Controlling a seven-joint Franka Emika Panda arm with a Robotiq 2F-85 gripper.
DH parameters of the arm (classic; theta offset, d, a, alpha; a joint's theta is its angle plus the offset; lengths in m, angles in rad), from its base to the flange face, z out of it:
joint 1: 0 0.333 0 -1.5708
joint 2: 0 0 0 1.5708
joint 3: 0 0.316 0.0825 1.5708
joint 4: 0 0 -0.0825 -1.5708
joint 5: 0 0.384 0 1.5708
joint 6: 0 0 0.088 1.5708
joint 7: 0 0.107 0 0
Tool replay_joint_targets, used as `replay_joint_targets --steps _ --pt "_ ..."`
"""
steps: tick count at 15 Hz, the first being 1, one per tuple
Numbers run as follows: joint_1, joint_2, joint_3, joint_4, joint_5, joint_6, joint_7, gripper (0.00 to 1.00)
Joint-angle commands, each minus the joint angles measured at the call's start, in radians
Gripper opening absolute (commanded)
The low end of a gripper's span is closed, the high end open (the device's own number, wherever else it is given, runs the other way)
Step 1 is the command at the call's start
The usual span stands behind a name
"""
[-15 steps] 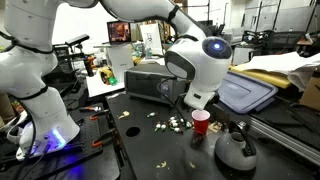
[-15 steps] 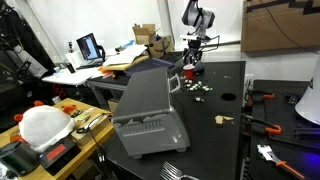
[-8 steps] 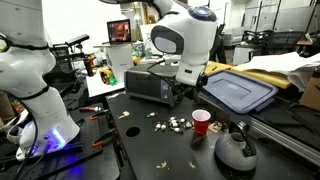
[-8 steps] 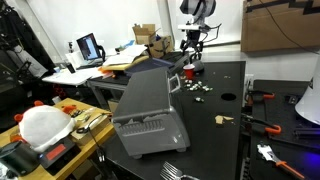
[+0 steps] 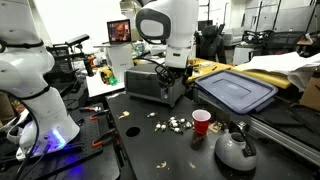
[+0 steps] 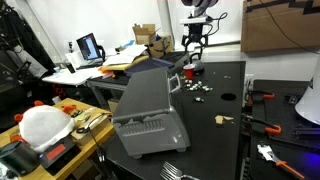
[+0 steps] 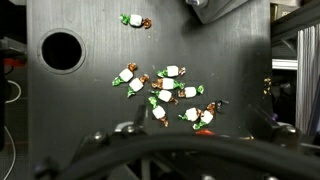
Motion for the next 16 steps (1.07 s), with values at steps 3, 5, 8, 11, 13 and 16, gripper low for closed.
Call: replay_joint_targets --steps 3,5,8,11,13,16 --pt "0.016 -0.168 0.012 -0.131 -0.162 -0.037 -0.013 1.0" --pt "0.016 -0.209 0.021 -0.16 -0.216 -0.051 -0.013 1.0" --pt "0.019 -0.266 0.039 -0.199 -0.298 -0.085 -0.021 1.0" --pt "0.02 -0.315 0.063 -0.226 -0.367 -0.122 -0.025 1.0" --pt "0.022 -0.343 0.079 -0.235 -0.391 -0.162 -0.046 1.0" --pt "0.025 -0.374 0.1 -0.239 -0.406 -0.218 -0.094 1.0"
